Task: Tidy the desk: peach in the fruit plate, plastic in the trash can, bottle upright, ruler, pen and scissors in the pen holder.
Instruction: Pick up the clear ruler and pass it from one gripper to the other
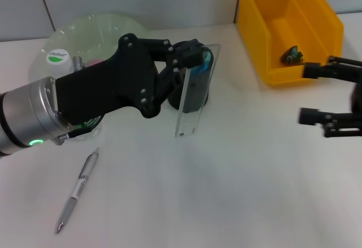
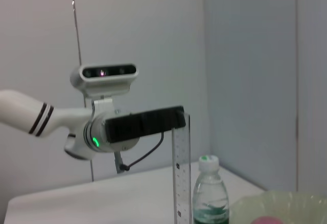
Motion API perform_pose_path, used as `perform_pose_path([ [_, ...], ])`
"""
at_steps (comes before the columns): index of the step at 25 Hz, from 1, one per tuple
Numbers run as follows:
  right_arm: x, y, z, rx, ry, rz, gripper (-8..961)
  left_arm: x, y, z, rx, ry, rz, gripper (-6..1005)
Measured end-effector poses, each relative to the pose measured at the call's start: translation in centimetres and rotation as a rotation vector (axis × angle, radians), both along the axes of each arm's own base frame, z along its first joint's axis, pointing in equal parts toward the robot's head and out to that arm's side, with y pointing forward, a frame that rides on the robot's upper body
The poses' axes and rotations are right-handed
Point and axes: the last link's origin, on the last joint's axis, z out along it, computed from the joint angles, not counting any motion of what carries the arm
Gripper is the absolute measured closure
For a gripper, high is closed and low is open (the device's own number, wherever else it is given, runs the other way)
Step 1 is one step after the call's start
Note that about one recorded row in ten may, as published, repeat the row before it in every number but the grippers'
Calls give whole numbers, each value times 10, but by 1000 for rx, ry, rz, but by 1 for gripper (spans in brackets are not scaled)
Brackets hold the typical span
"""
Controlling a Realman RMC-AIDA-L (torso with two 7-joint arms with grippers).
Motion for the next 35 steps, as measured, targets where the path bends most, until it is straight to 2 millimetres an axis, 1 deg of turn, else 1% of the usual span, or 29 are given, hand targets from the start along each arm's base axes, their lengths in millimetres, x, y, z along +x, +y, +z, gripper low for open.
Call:
perform_pose_path([
  [3, -7, 13, -14, -29, -28, 7, 107, 1, -1, -3, -2, 7, -5, 986],
  [4, -12, 21, -23, -50, -34, 9, 107, 1, -1, -4, -4, 9, -5, 986],
  [5, -12, 21, -23, -50, -34, 9, 107, 1, -2, -6, -6, 12, -6, 986],
  [9, -25, 34, -38, -92, -48, 38, 107, 2, -1, -9, -10, 18, -3, 987],
  [14, -35, 38, -47, -130, -60, 70, 107, 3, -1, -9, -9, 14, 0, 987],
  [24, -53, 46, -51, -161, -46, 122, 108, 0, -2, -13, -18, 23, 10, 987],
  [29, -59, 47, -57, -185, -57, 141, 108, 1, -3, -15, -21, 24, 8, 987],
  [35, -63, 48, -59, -191, -49, 150, 108, 2, -4, -16, -25, 26, 3, 986],
])
